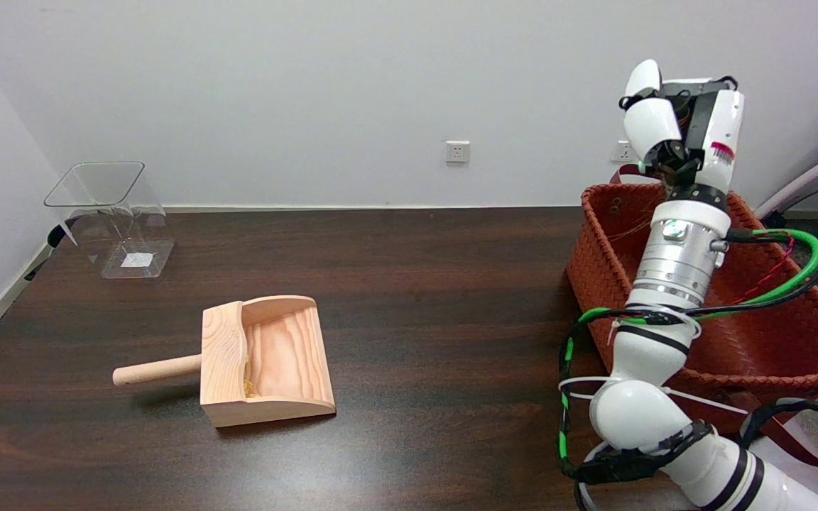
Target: Place the broom into the brown storage basket.
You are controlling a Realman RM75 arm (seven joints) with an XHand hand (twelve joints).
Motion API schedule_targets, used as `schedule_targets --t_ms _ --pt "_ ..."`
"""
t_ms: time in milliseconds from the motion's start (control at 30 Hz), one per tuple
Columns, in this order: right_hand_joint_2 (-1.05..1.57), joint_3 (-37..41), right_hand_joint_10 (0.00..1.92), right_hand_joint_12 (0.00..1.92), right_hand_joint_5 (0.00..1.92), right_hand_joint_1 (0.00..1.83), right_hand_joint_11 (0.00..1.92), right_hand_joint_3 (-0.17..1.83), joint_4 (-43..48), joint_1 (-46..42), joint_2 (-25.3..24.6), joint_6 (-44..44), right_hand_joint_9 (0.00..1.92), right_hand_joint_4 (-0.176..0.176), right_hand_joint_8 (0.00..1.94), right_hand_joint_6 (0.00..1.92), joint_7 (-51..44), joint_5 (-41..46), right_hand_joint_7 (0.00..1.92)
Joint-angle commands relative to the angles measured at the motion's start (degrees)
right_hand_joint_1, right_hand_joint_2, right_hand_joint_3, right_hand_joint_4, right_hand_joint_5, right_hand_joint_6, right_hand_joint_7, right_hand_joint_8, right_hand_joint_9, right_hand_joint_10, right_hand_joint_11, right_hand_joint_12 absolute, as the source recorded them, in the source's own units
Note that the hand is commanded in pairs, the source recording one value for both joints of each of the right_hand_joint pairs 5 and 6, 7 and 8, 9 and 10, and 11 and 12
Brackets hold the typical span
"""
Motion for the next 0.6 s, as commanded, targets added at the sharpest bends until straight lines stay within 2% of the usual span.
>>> schedule_targets --t_ms 33,600 --pt "1.57 -2.96 1.92 1.92 1.92 0.91 1.92 0.53 -7.27 -2.51 0.86 2.77 1.92 0.000 1.92 1.92 13.07 2.06 1.92" --pt "1.57 -6.25 1.92 1.92 1.92 0.91 1.92 0.53 -15.86 -2.68 0.87 6.37 1.92 0.000 1.92 1.92 22.60 3.38 1.92"
